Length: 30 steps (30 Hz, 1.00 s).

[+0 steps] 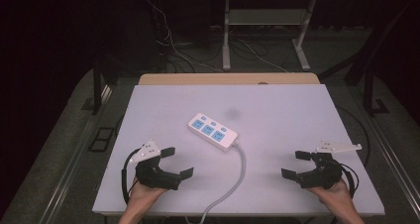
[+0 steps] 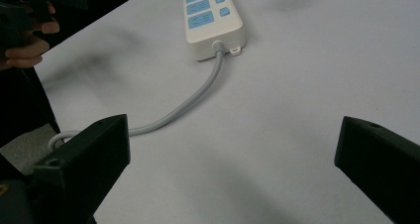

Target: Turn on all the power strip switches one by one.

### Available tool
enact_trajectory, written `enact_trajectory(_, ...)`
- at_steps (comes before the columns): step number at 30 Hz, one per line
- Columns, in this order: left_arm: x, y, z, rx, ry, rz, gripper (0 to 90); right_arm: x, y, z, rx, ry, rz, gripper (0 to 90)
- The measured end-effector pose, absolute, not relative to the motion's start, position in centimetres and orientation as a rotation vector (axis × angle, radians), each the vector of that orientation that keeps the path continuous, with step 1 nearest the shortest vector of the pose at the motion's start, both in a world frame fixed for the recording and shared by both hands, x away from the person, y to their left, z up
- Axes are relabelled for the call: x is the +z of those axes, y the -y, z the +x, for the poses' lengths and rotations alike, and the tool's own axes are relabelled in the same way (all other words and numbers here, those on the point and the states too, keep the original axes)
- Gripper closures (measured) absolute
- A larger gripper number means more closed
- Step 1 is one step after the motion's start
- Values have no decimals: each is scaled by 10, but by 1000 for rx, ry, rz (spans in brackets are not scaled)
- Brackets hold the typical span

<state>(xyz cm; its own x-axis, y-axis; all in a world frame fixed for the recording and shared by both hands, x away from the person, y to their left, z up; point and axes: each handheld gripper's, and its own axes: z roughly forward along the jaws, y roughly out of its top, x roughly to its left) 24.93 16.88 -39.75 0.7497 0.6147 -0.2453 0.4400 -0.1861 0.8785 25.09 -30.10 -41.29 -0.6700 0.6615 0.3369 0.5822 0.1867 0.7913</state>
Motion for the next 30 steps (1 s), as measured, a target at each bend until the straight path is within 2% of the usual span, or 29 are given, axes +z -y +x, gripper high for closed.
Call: enact_trajectory(30,-367,-152,285,125,-778,1917,0,-415,303,252,1504,-2352,1245,5)
